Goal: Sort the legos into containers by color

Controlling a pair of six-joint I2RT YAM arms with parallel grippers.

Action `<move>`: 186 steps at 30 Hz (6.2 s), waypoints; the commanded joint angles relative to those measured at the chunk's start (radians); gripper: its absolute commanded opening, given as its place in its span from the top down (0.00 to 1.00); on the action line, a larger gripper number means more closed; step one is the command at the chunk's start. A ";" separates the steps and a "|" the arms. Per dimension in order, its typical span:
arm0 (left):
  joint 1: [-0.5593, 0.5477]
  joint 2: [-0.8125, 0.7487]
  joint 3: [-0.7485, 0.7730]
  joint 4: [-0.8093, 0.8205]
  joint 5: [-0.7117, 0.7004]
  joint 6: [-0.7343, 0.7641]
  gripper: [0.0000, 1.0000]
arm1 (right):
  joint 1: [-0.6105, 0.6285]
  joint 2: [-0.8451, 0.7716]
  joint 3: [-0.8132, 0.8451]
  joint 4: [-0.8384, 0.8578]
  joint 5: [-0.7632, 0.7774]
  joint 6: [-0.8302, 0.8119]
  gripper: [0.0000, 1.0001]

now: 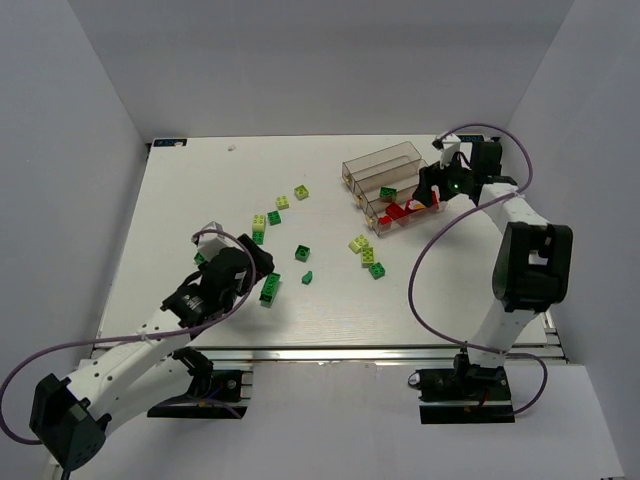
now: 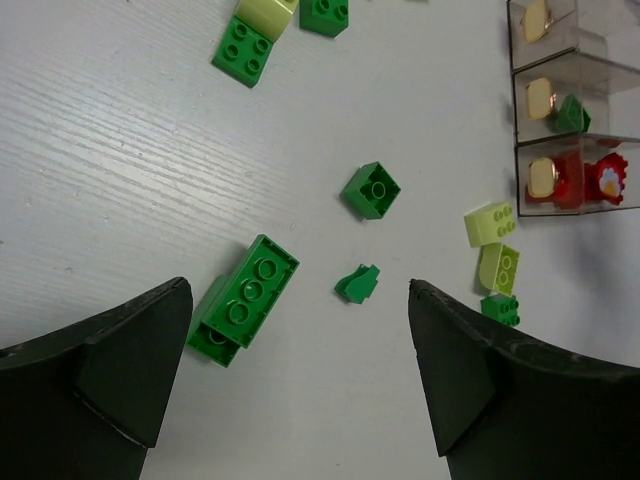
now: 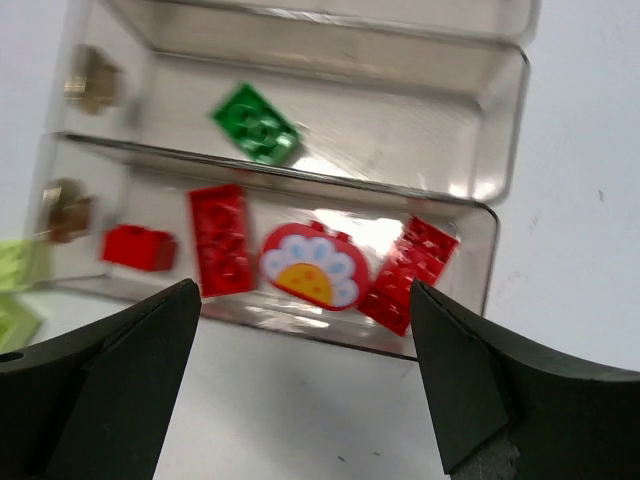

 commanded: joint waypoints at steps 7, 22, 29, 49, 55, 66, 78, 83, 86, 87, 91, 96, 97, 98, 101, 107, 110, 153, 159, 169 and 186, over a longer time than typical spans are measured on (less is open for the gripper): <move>-0.003 0.167 0.137 -0.059 0.076 0.142 0.02 | 0.002 -0.263 -0.077 -0.312 -0.601 -0.436 0.11; 0.012 0.534 0.421 -0.275 0.165 0.521 0.19 | 0.077 -0.364 -0.153 -0.542 -0.657 -0.525 0.58; 0.029 0.657 0.406 -0.274 0.232 0.614 0.35 | 0.088 -0.376 -0.185 -0.484 -0.648 -0.462 0.59; 0.040 0.718 0.331 -0.194 0.326 0.657 0.33 | 0.103 -0.369 -0.208 -0.426 -0.608 -0.401 0.56; 0.044 0.726 0.335 -0.177 0.327 0.665 0.36 | 0.105 -0.372 -0.214 -0.426 -0.608 -0.401 0.56; 0.049 0.789 0.384 -0.157 0.323 0.685 0.36 | 0.105 -0.381 -0.225 -0.419 -0.600 -0.399 0.56; 0.050 0.807 0.416 -0.136 0.300 0.691 0.38 | 0.105 -0.372 -0.228 -0.412 -0.608 -0.389 0.55; 0.052 0.825 0.435 -0.136 0.291 0.696 0.40 | 0.105 -0.373 -0.232 -0.412 -0.608 -0.389 0.55; 0.052 0.830 0.441 -0.137 0.289 0.696 0.41 | 0.105 -0.375 -0.232 -0.410 -0.606 -0.389 0.55; 0.052 0.832 0.441 -0.137 0.289 0.697 0.41 | 0.106 -0.375 -0.234 -0.412 -0.606 -0.389 0.55; 0.053 0.830 0.438 -0.143 0.284 0.700 0.41 | 0.105 -0.375 -0.234 -0.409 -0.606 -0.387 0.55; 0.055 0.818 0.430 -0.148 0.277 0.699 0.46 | 0.105 -0.370 -0.231 -0.407 -0.608 -0.384 0.55; 0.055 0.815 0.429 -0.147 0.277 0.699 0.48 | 0.105 -0.370 -0.231 -0.406 -0.608 -0.383 0.55; 0.056 0.813 0.430 -0.148 0.278 0.699 0.51 | 0.105 -0.370 -0.231 -0.406 -0.608 -0.383 0.55; 0.058 0.807 0.441 -0.151 0.283 0.694 0.65 | 0.105 -0.370 -0.229 -0.409 -0.606 -0.381 0.55; 0.059 0.760 0.492 -0.157 0.321 0.651 0.90 | 0.134 -0.384 -0.231 -0.456 -0.593 -0.425 0.46; 0.059 0.715 0.513 -0.134 0.387 0.619 0.96 | 0.186 -0.373 -0.214 -0.557 -0.582 -0.502 0.21; 0.061 0.434 0.133 1.041 0.932 -0.028 1.00 | 0.485 -0.382 -0.329 0.410 -0.766 0.866 0.24; 0.061 0.436 0.125 1.045 0.932 -0.028 1.00 | 0.488 -0.382 -0.343 0.444 -0.778 0.891 0.35; 0.063 0.404 0.120 0.984 0.924 0.024 1.00 | 0.481 -0.382 -0.370 0.617 -0.879 1.004 1.00; 0.132 0.327 0.108 0.858 0.930 0.076 1.00 | 0.428 -0.385 -0.318 0.441 -0.890 0.842 1.00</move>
